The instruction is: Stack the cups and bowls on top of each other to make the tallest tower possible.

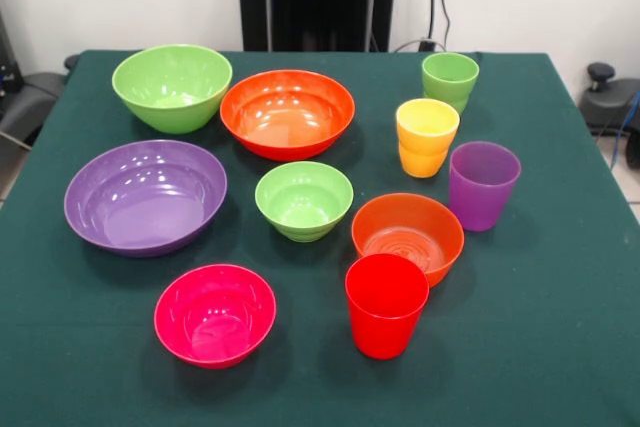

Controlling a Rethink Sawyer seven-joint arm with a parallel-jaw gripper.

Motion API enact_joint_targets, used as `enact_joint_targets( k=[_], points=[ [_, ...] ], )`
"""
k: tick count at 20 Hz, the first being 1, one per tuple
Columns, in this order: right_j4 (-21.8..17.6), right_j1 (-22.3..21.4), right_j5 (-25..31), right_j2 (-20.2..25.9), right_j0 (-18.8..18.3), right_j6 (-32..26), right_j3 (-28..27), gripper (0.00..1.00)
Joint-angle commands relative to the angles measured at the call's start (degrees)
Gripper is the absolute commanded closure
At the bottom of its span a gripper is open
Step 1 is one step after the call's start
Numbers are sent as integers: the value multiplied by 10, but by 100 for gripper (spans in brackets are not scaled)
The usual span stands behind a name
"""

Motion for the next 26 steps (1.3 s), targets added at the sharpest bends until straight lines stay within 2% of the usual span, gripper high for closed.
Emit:
enact_joint_targets(
  k=[1, 4, 14, 26],
  points=[
    [19, 31, 26, -1, 26, 152, -12, 0],
    [6, 33, 41, -3, 26, 155, -25, 0],
    [-15, 47, 28, 3, 10, 144, -36, 0],
    [-21, 58, 14, 3, 0, 136, -42, 0]
  ],
)
